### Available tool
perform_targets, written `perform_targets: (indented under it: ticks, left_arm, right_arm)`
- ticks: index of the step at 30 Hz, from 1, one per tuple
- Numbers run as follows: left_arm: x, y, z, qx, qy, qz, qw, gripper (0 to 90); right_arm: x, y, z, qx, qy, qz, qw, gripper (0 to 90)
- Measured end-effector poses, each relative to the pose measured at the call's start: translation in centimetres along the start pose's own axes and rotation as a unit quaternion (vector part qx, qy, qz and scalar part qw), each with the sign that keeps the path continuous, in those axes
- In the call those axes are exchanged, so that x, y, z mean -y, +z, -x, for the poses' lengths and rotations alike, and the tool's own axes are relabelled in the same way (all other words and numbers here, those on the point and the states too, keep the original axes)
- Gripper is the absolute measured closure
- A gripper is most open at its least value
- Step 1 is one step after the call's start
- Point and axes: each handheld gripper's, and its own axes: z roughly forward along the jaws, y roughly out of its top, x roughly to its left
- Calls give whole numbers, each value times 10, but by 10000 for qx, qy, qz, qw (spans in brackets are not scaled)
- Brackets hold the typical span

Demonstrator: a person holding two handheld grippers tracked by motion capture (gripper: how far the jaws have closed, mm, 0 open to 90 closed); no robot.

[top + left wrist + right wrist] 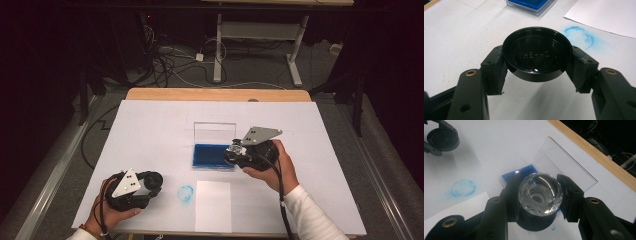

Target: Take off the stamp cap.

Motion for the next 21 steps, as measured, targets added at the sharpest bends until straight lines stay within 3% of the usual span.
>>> perform_targets:
  ticks: [21]
  left_arm:
    - [-3, 2, 0, 93, 45, -17, 9999, 366]
  right_arm:
    - [-13, 23, 21, 133, 124, -203, 9996, 570]
